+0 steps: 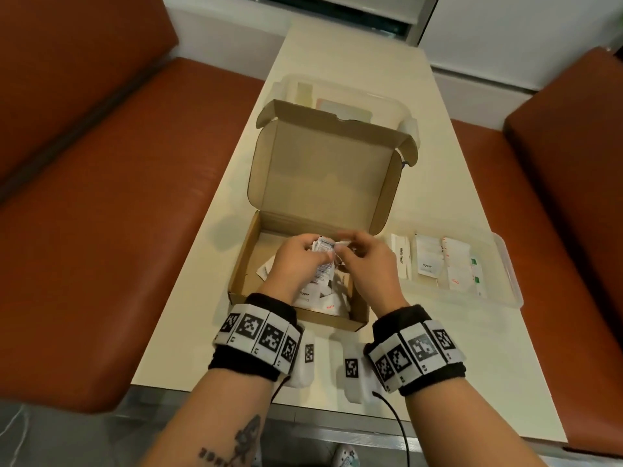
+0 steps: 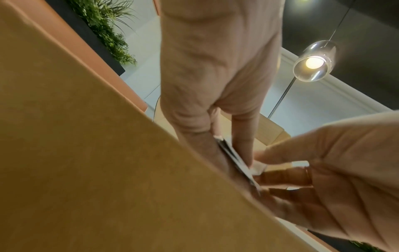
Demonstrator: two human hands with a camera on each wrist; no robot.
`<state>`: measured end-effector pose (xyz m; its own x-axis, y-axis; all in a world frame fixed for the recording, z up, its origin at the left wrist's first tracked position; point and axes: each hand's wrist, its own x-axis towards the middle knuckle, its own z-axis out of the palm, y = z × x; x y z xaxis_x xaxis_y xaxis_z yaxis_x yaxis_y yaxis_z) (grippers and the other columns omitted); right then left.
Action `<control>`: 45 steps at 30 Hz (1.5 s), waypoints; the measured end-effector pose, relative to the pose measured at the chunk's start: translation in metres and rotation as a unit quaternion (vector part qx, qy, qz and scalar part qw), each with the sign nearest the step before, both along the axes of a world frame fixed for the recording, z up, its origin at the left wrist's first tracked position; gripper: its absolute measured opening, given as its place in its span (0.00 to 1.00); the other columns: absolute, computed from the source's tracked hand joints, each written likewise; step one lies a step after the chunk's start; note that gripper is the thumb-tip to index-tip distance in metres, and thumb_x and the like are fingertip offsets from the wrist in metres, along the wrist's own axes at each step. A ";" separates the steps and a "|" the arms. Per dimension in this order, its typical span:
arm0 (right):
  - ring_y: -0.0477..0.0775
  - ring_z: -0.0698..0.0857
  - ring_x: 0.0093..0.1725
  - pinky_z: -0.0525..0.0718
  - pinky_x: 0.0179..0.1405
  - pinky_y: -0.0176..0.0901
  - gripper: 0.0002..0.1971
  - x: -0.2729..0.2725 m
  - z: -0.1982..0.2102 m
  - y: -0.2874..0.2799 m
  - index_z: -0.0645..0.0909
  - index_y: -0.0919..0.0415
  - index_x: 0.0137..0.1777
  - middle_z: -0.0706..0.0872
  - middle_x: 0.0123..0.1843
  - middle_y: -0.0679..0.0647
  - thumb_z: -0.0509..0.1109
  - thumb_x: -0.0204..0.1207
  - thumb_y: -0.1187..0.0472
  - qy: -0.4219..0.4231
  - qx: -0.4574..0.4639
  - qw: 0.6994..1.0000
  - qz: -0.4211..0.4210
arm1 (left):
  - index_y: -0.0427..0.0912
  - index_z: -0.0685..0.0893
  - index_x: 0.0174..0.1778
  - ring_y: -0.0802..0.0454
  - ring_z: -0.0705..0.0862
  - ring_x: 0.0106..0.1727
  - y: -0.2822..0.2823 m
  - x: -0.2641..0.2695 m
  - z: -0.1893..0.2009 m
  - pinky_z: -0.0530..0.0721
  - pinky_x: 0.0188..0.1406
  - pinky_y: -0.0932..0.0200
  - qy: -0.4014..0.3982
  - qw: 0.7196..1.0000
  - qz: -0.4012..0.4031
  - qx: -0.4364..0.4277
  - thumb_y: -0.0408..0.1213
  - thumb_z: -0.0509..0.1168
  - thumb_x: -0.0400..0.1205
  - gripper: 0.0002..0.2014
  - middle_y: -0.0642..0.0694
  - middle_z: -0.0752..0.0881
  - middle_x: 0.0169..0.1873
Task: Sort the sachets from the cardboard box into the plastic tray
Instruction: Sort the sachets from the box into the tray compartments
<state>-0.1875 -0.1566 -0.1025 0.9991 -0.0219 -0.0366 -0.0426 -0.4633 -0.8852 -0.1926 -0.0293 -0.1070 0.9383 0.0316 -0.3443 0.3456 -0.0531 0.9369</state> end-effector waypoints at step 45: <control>0.45 0.87 0.45 0.84 0.46 0.34 0.06 0.010 -0.003 0.004 0.87 0.57 0.50 0.89 0.44 0.49 0.69 0.78 0.59 -0.005 0.085 0.994 -0.065 | 0.35 0.87 0.55 0.48 0.85 0.53 0.007 0.013 0.015 0.83 0.58 0.50 -0.126 0.987 0.092 0.043 0.37 0.69 0.80 0.12 0.41 0.89 0.49</control>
